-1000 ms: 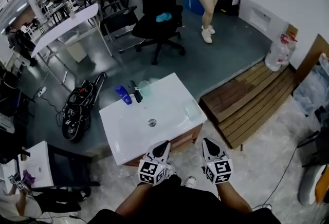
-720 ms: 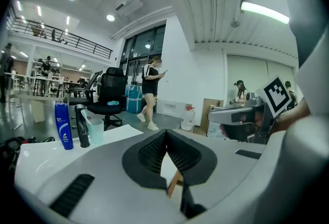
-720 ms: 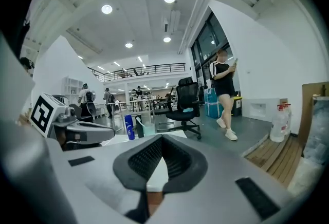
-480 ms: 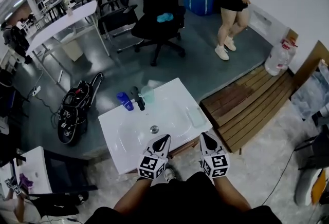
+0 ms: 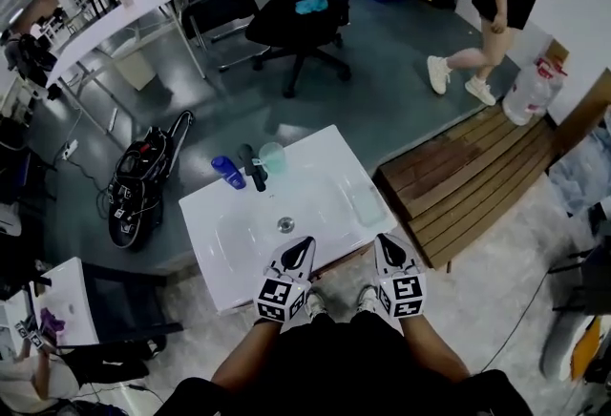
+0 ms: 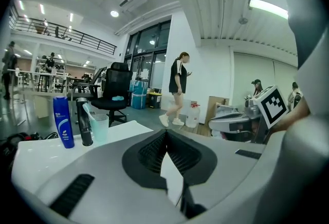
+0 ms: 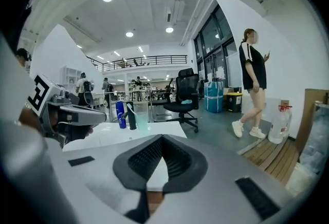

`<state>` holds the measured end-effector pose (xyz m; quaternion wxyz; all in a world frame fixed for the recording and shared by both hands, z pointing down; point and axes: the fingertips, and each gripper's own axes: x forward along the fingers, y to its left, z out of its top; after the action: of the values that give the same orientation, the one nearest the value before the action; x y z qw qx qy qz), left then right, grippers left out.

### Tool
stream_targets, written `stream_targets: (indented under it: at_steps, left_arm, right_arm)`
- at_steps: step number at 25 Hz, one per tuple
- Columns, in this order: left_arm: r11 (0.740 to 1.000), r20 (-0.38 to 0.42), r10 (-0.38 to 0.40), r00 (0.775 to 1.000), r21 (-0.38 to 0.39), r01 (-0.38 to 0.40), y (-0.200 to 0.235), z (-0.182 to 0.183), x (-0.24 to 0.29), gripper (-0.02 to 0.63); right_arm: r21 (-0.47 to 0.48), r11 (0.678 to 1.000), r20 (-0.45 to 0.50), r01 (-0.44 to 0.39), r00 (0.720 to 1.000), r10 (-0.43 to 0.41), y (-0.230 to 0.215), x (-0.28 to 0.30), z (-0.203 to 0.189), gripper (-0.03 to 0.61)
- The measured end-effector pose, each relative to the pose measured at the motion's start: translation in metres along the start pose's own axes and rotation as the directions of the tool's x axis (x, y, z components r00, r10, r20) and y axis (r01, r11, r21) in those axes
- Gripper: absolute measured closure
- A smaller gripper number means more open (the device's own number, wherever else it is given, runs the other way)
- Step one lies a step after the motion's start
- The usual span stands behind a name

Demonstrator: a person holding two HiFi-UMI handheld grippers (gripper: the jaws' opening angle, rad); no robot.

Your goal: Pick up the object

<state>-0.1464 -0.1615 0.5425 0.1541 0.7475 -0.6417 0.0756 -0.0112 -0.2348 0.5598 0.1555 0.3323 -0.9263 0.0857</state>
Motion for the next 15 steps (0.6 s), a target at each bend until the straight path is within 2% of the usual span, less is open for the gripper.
stream_targets:
  at_steps: [13,14,15]
  left_arm:
    - [0.993,-0.076,0.090,0.993,-0.063,-0.095,0.000,-0.031,0.004,0.600]
    - [0.993,-0.085,0.094,0.992,-0.066,-0.100,0.000,-0.033,0.004,0.600]
    - [0.992,-0.095,0.096,0.991,-0.067,-0.103,-0.001,-0.036,0.004,0.600]
  right_arm:
    - [-0.052,0.998,-0.071,-0.033,0.997,0.030,-0.016,0.023,-0.036,0.560]
    - [-0.055,0.997,-0.078,-0.046,0.996,0.042,-0.015,0.025,-0.039,0.557]
    - [-0.056,0.997,-0.083,-0.059,0.995,0.054,-0.014,0.028,-0.041,0.526]
